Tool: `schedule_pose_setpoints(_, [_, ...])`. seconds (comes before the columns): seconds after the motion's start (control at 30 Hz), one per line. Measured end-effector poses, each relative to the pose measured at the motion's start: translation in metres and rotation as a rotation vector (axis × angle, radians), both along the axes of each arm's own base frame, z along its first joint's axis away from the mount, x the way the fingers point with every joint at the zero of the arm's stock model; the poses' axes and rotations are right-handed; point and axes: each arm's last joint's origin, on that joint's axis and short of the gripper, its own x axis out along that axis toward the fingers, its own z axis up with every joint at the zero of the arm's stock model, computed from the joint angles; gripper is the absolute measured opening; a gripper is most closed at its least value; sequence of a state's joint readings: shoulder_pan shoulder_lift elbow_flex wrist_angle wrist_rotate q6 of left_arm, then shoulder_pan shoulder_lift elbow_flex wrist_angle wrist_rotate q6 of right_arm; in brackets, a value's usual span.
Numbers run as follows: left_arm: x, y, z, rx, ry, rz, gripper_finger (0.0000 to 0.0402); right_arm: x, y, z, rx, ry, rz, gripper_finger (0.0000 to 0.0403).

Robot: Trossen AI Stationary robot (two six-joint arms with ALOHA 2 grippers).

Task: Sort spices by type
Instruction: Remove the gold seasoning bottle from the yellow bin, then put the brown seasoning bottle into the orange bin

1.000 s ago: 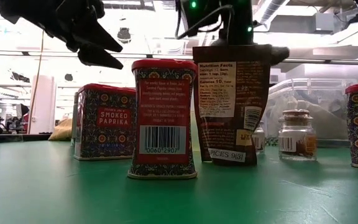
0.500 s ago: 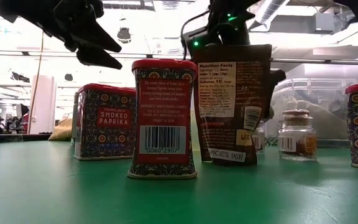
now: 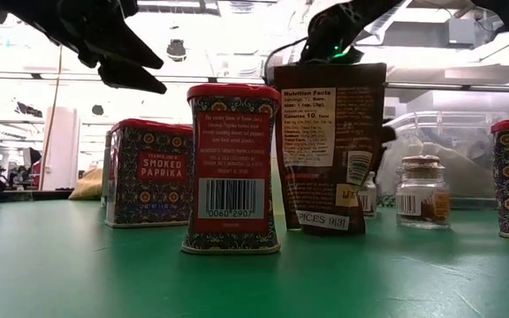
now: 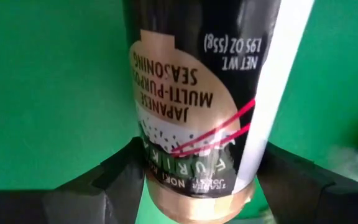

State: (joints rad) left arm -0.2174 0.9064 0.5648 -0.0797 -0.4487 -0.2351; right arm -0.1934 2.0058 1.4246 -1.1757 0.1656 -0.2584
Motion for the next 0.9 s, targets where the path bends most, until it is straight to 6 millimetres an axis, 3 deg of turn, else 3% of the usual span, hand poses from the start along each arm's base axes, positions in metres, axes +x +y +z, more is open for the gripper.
schedule_pose_setpoints(0.27, [0.0,-0.001,0.0,0.004,-0.001,0.001,0.0389,-0.004,-0.001,-0.004,0.013,0.004,-0.089,0.0303])
schedule_pose_setpoints(0.5, [0.001,-0.002,0.002,0.001,-0.023,0.0,0.0389,-0.007,-0.005,-0.009,0.036,0.043,-0.147,0.036])
schedule_pose_setpoints(0.7, [0.0,-0.002,0.002,-0.007,-0.021,0.002,0.0389,-0.008,-0.003,0.004,0.026,0.072,-0.19,0.039])
schedule_pose_setpoints(0.9, [0.0,-0.003,0.002,0.003,-0.023,-0.012,0.0389,-0.008,-0.002,0.036,0.003,-0.011,-0.215,0.0383])
